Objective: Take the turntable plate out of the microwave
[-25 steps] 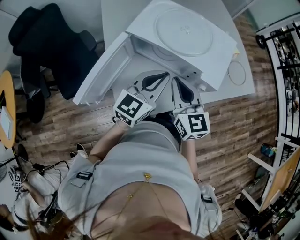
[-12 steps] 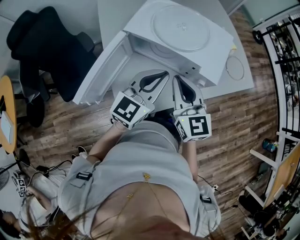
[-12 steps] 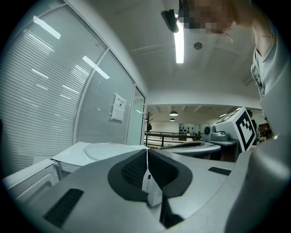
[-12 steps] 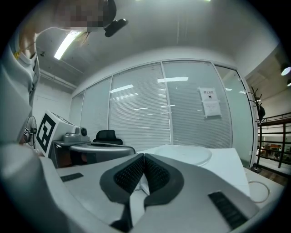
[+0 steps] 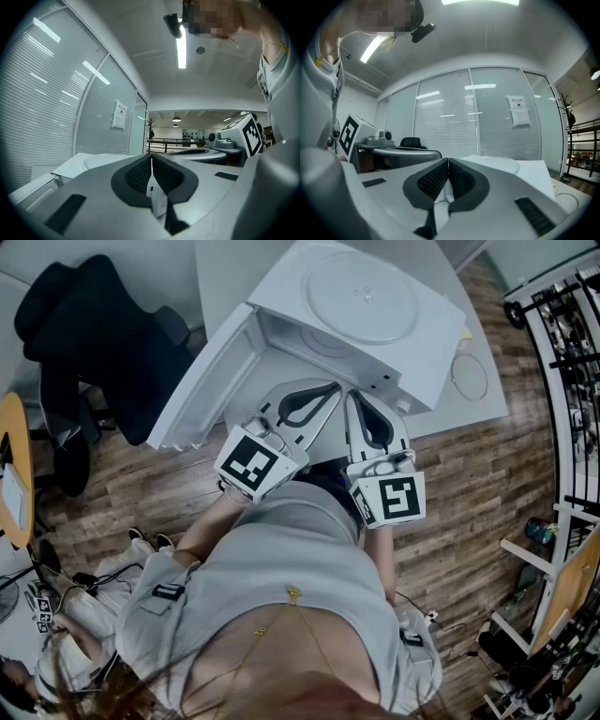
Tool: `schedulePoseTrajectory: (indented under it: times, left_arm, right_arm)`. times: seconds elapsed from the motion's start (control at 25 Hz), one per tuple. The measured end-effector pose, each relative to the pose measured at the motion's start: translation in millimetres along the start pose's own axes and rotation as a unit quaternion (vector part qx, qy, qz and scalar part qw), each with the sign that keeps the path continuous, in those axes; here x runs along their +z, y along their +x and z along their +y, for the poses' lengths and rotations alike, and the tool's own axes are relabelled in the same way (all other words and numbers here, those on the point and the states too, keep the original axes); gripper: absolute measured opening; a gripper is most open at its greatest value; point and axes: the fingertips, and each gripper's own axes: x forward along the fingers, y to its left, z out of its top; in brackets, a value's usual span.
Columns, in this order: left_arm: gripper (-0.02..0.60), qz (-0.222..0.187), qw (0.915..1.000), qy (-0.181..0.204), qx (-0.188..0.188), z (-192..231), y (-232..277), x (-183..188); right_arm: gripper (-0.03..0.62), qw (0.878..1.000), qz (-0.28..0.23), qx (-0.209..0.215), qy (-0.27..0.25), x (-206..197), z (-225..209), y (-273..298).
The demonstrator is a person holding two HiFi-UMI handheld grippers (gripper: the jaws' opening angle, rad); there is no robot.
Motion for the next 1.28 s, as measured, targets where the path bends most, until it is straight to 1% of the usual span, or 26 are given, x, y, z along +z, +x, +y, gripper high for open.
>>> schedulePoseTrajectory:
  times: [0.28,0.44,0.56,0.92,1.08,1.28]
  left_arm:
    - [0.031,0.002,1.0,0.001,0.006,0.3,1.4,1.3]
    - [0.031,0.009,0.9999,0.005,0.004,0.0,1.1,-0.6]
    - [0.031,0.013,0.9999,0.0,0.003,0.3,0.7,-2.8]
    - [0.031,0.011,0.9999,0.001,0.002,-2.1,2.4,-5.7]
    - [0.031,0.017,0.9998,0.001,0.006,-1.3,2.2,-7.2]
    - [0.031,0.013,0.9999,-0.002,0.005,-1.9,3.3,-5.1]
  right_arm:
    - [0.018,1.0,-0.001,-0.001,-0.001,1.1,0.0,-0.7]
    - [0.017,1.0,0.004,-0.001,-0.001,-0.2,0.5,-1.2]
    - [0.017,1.0,0.006,-0.001,-0.002,-0.9,0.7,-1.0]
    - [0.017,1.0,0.01,-0.002,-0.001,-4.2,-1.9,-2.4]
    - [0.017,1.0,0.011,-0.001,0.0,-3.5,-1.9,-2.3]
    - [0.017,1.0,0.013,0.002,-0.001,-2.9,-1.2,-1.9]
